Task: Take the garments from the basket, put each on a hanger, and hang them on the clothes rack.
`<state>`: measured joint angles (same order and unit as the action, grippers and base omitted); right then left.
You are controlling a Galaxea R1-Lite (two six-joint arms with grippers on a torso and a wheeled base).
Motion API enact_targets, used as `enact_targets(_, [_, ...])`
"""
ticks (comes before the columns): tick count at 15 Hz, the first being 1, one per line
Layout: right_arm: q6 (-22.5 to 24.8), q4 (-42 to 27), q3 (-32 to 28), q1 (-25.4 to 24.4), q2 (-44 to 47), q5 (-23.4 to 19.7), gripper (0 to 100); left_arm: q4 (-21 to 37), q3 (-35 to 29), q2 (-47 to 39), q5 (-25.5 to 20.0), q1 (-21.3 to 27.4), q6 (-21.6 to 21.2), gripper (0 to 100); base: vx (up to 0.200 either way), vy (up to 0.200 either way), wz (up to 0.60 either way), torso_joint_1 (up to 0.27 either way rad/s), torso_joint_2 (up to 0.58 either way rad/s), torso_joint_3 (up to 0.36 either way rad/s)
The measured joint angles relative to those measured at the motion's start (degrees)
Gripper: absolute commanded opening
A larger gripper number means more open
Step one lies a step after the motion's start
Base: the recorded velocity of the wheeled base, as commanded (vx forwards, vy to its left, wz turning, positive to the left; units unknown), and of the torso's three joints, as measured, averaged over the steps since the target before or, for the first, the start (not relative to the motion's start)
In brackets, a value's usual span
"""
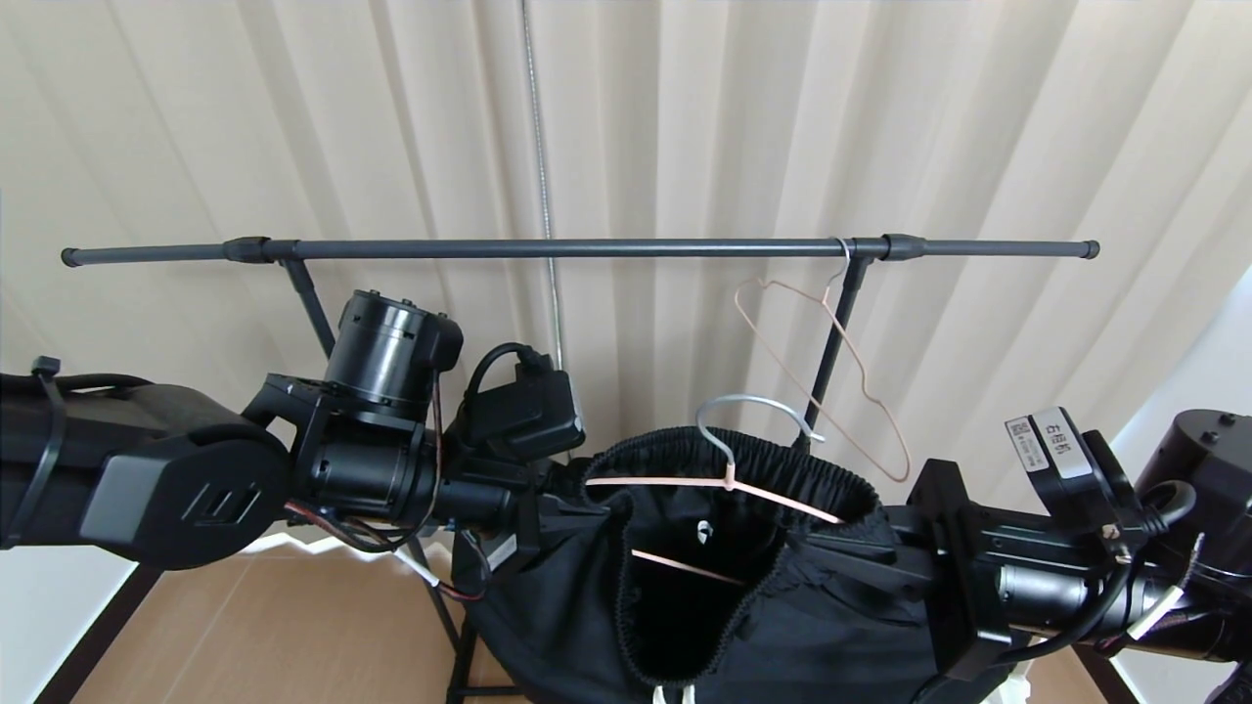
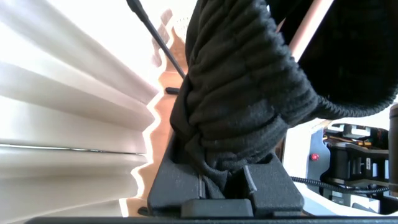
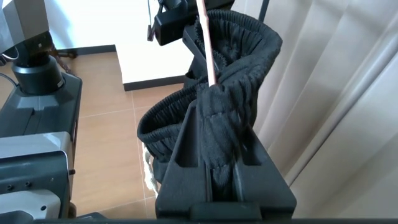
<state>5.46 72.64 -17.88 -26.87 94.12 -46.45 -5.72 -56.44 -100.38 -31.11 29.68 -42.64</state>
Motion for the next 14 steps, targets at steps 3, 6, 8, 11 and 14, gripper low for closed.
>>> enact_targets(3, [0.04,-0.04,-0.17,-0.05,-0.07,0.11,0,-0.09,0.11,0.32,0.0,-0.04,0.0,0,0.0,0.0,0.0,0.0,0.0,0.0])
enact_targets(6, [0.22,0.2,0.11,-0.05,-0.09,0.06,100,-0.07,0.13,0.57,-0.01,-0.2,0.11,0,0.0,0.0,0.0,0.0,0.0,0.0])
enact_targets(8, [1.29,0.09,0.39,0.22,0.09,0.06,100,-0.13,0.0,0.77,-0.01,-0.48,0.17,0,0.0,0.0,0.0,0.0,0.0,0.0])
enact_targets(11, [1.62,0.05,0.44,2.34,0.26,0.11,100,-0.11,0.11,1.23,0.02,-1.18,0.2,0,0.0,0.0,0.0,0.0,0.0,0.0])
enact_targets(14, [1.62,0.07,0.11,4.18,0.17,0.13,100,-0.09,0.22,1.68,0.0,-1.88,0.24,0,0.0,0.0,0.0,0.0,0.0,0.0])
